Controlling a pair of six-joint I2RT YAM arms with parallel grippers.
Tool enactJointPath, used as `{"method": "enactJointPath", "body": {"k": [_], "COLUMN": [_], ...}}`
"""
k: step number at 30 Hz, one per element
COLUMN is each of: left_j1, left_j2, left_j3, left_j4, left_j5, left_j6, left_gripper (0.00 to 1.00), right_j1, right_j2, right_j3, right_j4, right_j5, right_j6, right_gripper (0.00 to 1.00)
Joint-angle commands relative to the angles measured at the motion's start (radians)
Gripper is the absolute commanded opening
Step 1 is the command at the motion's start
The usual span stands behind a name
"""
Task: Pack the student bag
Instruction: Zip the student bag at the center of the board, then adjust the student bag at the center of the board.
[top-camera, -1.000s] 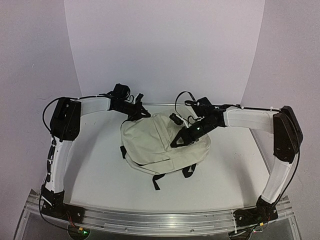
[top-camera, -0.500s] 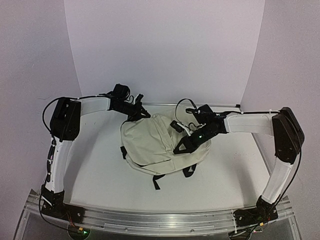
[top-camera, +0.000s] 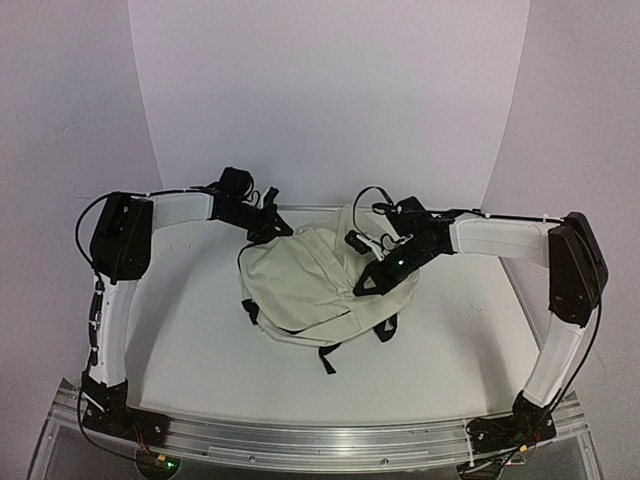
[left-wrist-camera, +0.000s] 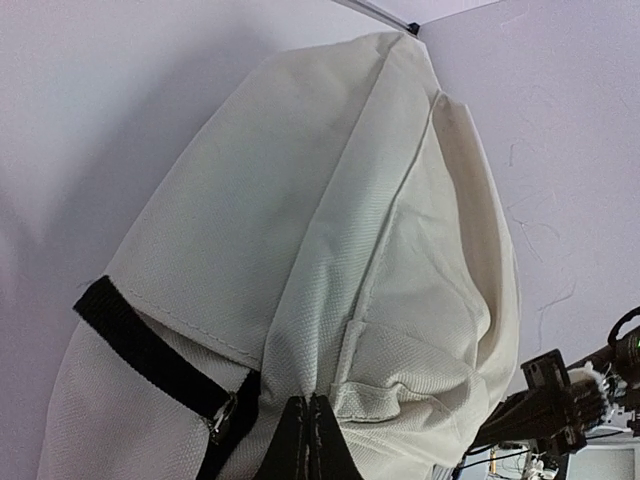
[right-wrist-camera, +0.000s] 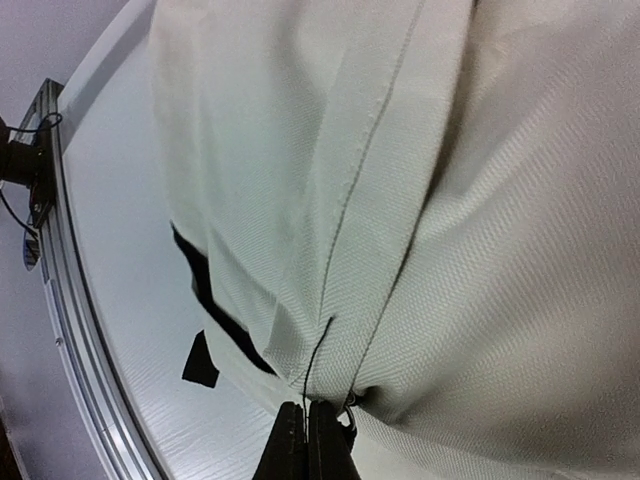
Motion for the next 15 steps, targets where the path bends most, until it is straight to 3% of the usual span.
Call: {"method": "enactJointPath", "body": {"k": [1,8,15], "left_j1": [0.06,0.044,-0.037], "left_j2": [-0.144,-0.262,-0.43], "left_j3": [-0.117,-0.349,-0.605], "left_j4": [0.038,0.132,0.226], "left_j5": [-0.141,-0.136,-0.205], "left_j6": [0.009,-0.035,-0.073], "left_gripper": [0.0,0.0,0.0], "right_j1": [-0.083,-0.16,-0.194], "right_j2": [-0.01,-0.038,0.093], "right_j3": [-0.014,0.03,0.183], "right_j4": [-0.118,-0.128,-0.126], "right_j5": [0.189,0.335,0.441], "right_j6": [0.015,0.002,0.001], "right_gripper": [0.0,0.0,0.0]}}
